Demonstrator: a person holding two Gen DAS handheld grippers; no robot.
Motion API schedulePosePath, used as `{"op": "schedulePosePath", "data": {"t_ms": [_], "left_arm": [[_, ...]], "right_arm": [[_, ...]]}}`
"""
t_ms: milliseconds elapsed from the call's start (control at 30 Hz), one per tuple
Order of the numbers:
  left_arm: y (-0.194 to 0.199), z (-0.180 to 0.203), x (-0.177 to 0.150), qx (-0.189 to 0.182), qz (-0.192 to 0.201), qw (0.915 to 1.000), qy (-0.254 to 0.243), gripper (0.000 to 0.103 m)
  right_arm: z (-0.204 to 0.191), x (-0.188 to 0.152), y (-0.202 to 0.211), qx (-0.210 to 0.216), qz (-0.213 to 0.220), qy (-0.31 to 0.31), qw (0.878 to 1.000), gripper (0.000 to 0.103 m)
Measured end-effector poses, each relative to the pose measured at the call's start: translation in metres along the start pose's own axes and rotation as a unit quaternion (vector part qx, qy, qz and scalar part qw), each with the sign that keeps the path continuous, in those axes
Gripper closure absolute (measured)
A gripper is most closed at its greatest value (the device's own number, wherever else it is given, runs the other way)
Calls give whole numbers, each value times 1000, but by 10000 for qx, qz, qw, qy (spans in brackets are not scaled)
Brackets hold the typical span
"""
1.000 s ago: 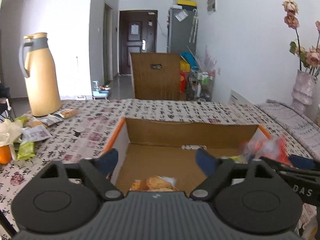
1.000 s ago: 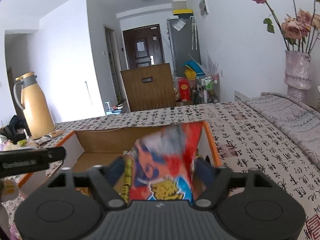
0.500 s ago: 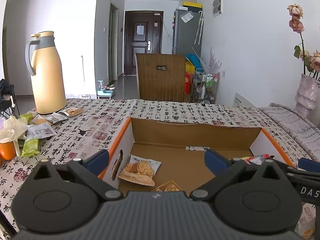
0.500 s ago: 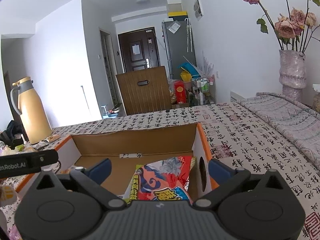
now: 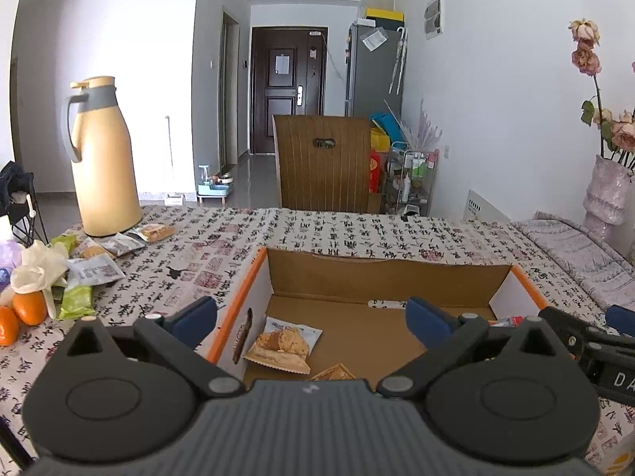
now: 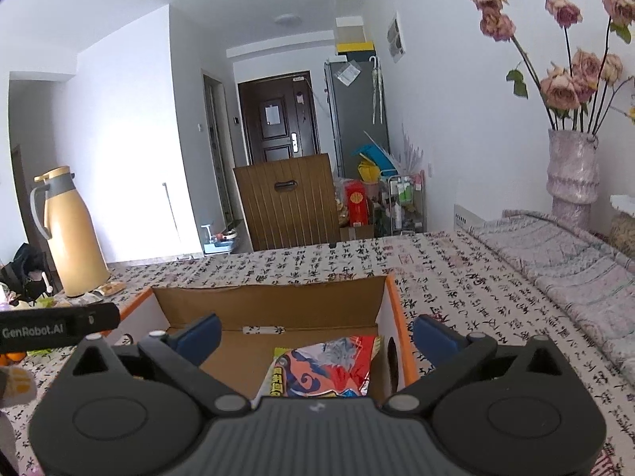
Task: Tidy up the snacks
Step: 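Open both tools to release the packets inside the box, then withdraw both open tools from the box toward the snack pile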
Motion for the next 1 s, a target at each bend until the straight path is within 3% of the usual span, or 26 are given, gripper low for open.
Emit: {"op": "schedulePosePath", "data": {"t_ms": [567,1000], "left_arm": [[60,-19,-13,-106,111,9999,44,0],[82,-38,-44,-150,-135,9998,35,0]], "right_arm": [[3,-12,62,-160,3,60,9999,0],[14,-49,90,-175,-313,6,9994,0]]}}
Point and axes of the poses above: each gripper's, at about its wrist camera, not at the fingertips, and y roughly against the way its jaws point, z to its right, x to its top, the point moved 1 cm from there along -y, roughly the way its jaws point, and after that the axes turned 9 degrees about y, right-handed, at the moved point
